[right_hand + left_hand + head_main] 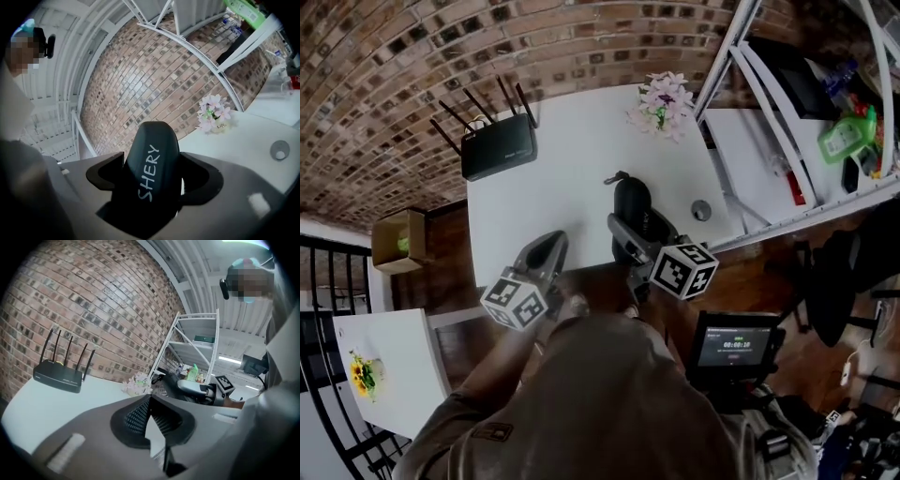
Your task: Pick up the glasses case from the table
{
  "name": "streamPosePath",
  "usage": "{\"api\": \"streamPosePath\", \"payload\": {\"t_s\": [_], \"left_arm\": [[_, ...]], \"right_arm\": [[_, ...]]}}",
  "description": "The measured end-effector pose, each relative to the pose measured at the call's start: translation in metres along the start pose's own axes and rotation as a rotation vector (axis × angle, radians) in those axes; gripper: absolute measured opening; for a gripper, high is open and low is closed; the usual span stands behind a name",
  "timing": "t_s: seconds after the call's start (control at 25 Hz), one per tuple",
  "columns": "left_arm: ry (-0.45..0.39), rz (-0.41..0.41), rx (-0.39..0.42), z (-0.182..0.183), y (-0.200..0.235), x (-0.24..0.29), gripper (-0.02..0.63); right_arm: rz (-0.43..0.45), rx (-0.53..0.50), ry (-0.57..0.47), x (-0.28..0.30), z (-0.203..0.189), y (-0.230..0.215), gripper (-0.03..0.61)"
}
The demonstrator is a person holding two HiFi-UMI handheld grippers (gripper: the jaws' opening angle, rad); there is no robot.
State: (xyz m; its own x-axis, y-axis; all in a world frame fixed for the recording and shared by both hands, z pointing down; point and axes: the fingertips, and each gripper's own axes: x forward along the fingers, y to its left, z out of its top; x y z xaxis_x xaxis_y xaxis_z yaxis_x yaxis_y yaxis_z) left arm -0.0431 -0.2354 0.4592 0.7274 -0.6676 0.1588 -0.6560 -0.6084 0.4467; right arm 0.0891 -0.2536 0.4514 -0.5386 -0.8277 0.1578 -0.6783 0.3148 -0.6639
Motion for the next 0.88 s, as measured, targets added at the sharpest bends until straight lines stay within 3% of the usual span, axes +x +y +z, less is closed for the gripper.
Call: {"api": "streamPosePath", "payload": {"t_s": [0.36, 0.88], "left_arm": [[-0.007, 0.018, 0.008, -0.026, -0.06, -0.004, 0.002], [-0.038, -0.013, 0.019, -0.015, -0.064, -0.011, 0.002]], "right_arm": [[0.081, 0.048, 0.016, -0.053, -0.008, -0.008, 0.382], [0.125, 0.013, 0.025, -0.05, -0.01, 0.021, 0.377]]}}
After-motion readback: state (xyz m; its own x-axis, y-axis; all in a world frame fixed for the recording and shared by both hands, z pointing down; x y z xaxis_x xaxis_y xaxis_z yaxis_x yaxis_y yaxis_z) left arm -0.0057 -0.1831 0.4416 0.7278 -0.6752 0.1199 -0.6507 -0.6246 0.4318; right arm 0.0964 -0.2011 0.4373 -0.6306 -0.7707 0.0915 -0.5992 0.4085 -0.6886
